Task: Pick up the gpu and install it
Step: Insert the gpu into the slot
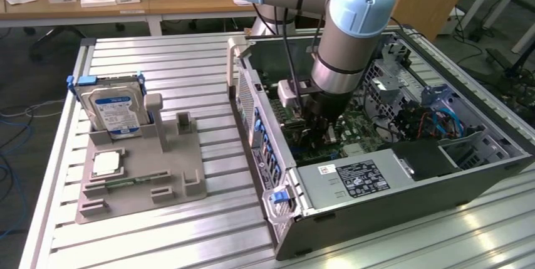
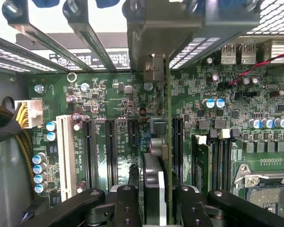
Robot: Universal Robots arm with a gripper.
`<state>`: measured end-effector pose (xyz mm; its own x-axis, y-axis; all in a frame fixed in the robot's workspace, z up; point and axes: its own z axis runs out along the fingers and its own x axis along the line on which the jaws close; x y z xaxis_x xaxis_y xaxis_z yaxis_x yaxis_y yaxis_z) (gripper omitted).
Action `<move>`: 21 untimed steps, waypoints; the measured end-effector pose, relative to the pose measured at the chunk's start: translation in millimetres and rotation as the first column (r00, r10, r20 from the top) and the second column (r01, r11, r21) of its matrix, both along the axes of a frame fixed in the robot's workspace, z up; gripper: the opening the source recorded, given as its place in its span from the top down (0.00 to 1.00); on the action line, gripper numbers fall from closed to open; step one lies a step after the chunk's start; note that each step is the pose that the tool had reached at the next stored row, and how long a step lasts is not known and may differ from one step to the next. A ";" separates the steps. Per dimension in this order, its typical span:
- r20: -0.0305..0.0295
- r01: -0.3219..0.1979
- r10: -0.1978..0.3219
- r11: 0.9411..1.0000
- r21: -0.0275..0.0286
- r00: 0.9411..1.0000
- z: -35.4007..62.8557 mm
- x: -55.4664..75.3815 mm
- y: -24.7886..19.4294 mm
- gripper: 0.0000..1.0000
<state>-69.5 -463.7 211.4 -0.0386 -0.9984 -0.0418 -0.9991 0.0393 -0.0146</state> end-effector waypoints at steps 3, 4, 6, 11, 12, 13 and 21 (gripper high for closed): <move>0.004 0.000 0.000 1.000 0.000 1.000 5.7 -0.1 0.0 0.65; 0.006 0.000 0.000 1.000 0.000 1.000 9.0 -0.1 0.0 0.65; 0.008 0.000 0.000 1.000 0.000 1.000 15.2 -0.2 0.0 0.65; 0.014 0.000 0.000 1.000 0.000 1.000 31.4 -0.2 0.0 0.65; 0.015 0.000 0.000 1.000 0.000 1.000 34.7 -0.2 0.0 0.65; 0.016 0.000 0.000 1.000 0.000 1.000 38.0 -0.2 0.0 0.65; 0.026 0.000 0.000 1.000 0.000 1.000 70.5 -0.2 0.1 0.73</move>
